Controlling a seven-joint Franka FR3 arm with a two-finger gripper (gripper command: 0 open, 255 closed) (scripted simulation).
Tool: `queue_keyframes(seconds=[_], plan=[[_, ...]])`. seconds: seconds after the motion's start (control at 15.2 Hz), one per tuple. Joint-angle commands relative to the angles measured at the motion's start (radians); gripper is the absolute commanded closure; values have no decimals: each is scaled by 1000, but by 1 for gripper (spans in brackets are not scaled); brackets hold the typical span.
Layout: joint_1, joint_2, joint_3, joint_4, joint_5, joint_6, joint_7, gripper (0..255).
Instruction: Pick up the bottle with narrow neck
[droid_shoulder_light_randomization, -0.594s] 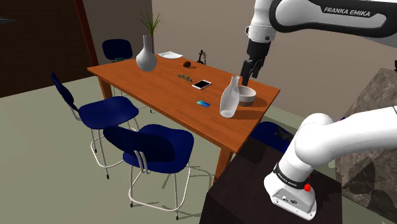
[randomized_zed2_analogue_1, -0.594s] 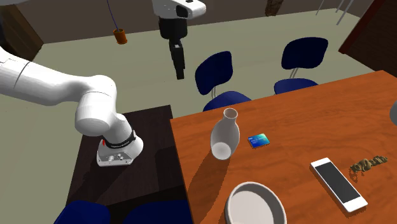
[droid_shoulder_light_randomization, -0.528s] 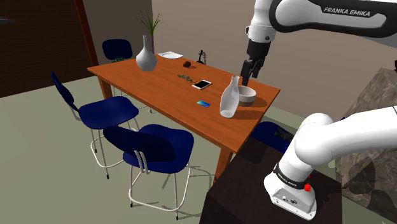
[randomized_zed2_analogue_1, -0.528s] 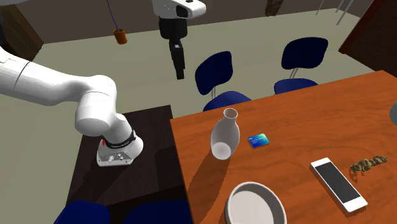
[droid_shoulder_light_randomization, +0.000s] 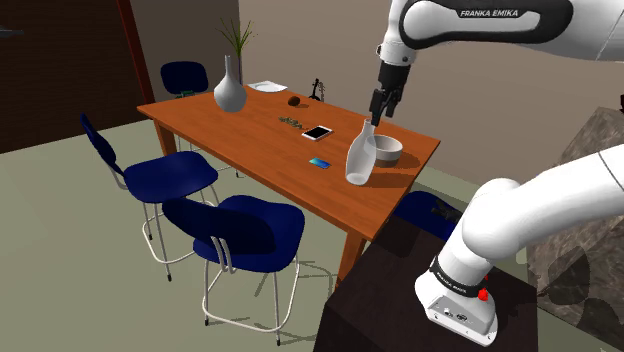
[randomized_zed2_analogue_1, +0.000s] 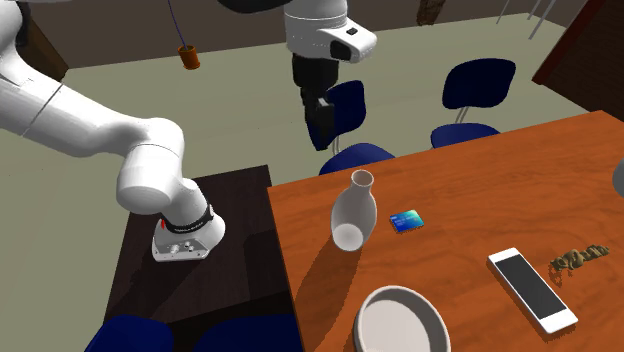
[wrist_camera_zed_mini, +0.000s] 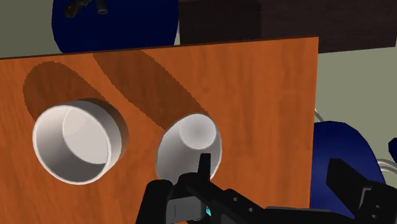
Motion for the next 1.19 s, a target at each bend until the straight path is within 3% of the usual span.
queue_keyframes(seconds=[0.0, 0.53, 1.12], plan=[[-4, 67, -39, 30, 1, 38, -39, 0], [-14, 349, -185, 219, 63, 125, -215, 0], [-17, 359, -190, 126, 63, 227, -217, 0]])
